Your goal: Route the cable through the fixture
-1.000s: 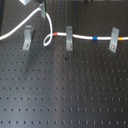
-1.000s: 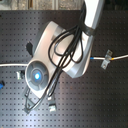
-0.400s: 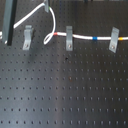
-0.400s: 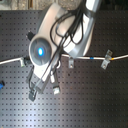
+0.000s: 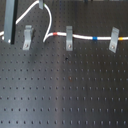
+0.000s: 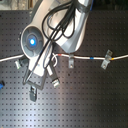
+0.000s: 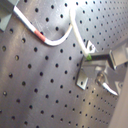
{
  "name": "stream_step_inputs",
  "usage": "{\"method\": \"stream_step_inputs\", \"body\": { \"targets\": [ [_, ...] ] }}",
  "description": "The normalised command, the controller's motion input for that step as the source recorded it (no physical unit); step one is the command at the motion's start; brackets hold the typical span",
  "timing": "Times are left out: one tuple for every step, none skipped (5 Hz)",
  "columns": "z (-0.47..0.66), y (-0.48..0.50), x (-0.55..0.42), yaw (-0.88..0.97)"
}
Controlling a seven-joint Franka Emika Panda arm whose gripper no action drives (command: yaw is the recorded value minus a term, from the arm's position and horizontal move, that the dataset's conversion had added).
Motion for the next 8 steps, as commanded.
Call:
{"method": "stream_step_inputs", "body": {
  "targets": [
    [0.01, -0.094, -0.390, -0.77],
    [0.01, -0.055, -0.497, -0.61],
    [0.01, 0.054, -0.485, -0.55],
    [0.01, 0.009, -0.486, -0.55],
    [0.00, 0.072, -0.507, -0.47],
    [0.11, 0.531, -0.464, 0.00],
    [0.03, 0.359, -0.283, 0.07],
    [0.03, 0.001, 0.000, 0.00]
  ]
}}
